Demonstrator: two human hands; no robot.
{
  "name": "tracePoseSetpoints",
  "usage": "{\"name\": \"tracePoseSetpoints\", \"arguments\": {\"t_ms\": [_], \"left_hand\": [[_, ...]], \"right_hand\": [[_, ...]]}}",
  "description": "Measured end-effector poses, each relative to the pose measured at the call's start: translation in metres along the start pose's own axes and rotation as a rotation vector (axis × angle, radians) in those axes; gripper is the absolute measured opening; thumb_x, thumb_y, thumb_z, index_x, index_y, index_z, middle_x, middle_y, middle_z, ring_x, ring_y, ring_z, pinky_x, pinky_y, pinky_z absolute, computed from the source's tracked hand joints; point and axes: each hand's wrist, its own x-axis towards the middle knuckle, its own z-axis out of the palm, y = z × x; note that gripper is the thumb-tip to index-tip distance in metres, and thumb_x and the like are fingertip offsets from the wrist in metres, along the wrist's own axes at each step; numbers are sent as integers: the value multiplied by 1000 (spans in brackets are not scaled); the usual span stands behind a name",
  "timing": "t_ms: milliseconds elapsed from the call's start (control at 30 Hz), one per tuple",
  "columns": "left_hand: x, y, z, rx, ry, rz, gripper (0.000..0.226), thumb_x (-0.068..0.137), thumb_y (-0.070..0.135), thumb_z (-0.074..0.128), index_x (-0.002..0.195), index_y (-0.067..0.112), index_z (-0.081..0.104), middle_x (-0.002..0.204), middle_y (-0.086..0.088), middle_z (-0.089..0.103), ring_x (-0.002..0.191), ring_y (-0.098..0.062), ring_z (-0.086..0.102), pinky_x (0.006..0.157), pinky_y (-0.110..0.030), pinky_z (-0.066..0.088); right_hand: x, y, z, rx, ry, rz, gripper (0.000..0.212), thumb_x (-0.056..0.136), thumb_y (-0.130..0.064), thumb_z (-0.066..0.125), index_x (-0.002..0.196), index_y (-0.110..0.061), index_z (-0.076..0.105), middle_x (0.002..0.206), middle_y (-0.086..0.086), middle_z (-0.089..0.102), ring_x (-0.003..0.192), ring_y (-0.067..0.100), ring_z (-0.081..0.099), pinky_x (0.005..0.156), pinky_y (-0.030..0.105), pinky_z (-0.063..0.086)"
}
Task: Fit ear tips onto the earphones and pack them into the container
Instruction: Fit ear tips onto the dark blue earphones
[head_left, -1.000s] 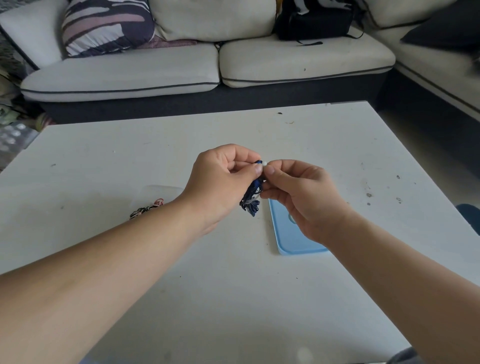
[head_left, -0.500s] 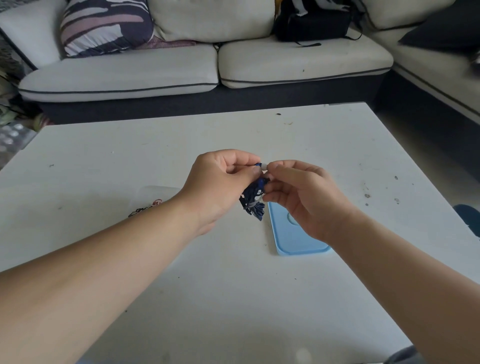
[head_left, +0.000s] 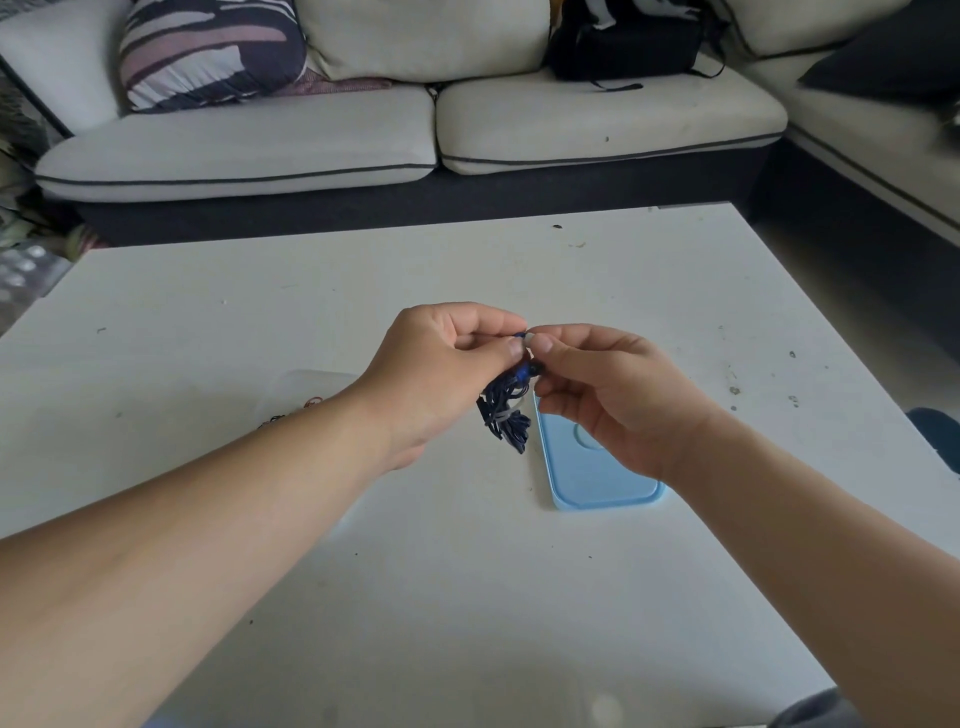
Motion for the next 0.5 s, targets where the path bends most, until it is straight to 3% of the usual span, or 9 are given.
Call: {"name": "tracePoseSetpoints", "arguments": {"t_ms": [133,333,500], "left_hand": [[0,-2,-1,10,17,-4,16,93,12,75,103,24,78,88,2,80,86,-10,76,86,-24,58],[0,-2,0,19,-7,-6,16,94,13,74,105,24,78,88,5,80,86,-6,76,79,-17,53],[1,-3,0,36,-3,-1,16,94,11,73,105,23,79,91,3,81,88,-6,77,82,-19,55]], "right_hand": [[0,1,0,24,3,40,21,91,-10,72,109,2,72,87,12,71,68,19,66,66,29,59],[-2,1,-1,23,-3,43,12,94,-12,69,98,-3,74,89,13,73,69,20,66,67,29,60],[-1,1,-2,21,-25,67,13,93,-15,70,97,-4,75,93,14,73,71,21,67,70,31,61]]}}
